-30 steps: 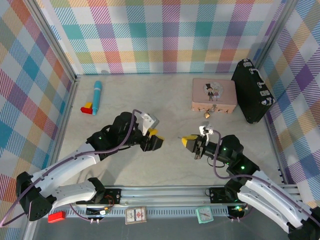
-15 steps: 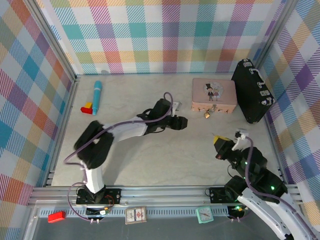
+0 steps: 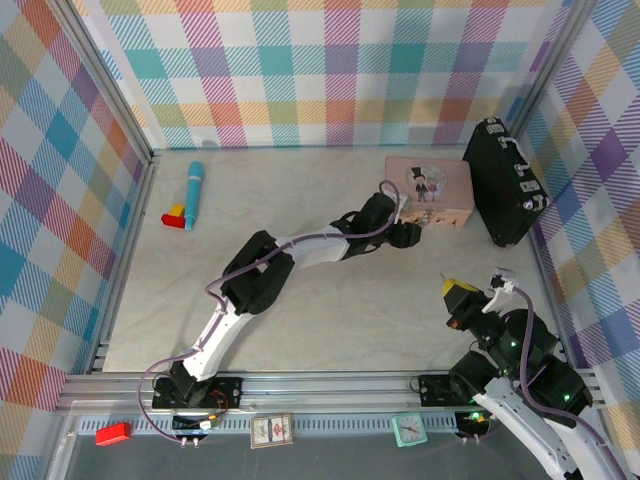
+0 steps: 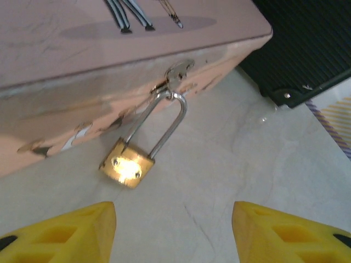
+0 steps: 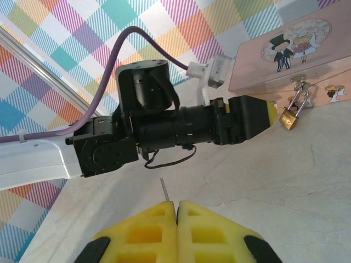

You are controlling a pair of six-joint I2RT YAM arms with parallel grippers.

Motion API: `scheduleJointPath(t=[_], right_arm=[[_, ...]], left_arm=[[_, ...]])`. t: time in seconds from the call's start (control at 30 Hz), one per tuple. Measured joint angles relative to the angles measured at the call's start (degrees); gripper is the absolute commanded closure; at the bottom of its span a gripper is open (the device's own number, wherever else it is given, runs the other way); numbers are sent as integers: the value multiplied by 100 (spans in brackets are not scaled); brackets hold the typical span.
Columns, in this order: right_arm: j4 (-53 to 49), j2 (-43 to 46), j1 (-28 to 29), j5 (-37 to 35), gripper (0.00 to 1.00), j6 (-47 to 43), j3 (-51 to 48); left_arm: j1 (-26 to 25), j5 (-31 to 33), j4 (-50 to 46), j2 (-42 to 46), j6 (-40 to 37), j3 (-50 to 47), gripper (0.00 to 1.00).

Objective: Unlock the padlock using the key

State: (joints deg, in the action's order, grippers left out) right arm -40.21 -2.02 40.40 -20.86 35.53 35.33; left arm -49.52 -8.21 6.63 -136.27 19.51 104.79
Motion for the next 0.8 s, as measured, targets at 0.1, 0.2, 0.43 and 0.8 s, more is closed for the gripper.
scheduleJointPath(t=[0.1, 0.2, 0.43, 0.8], right_arm=[[-2, 0, 0, -20, 100, -44, -9], [0, 2, 0, -37, 100, -83, -42], [2, 2, 0, -35, 100, -160, -146], [22, 26, 0, -35, 100, -280, -236]], left_arm=[[-57, 398, -249, -341, -46, 562, 46], [-72, 811, -448, -658, -66, 975, 47], [-85, 1327, -1097, -1502, -63, 2175, 50], [-109, 1294, -1659, -2186, 216, 3438, 60]])
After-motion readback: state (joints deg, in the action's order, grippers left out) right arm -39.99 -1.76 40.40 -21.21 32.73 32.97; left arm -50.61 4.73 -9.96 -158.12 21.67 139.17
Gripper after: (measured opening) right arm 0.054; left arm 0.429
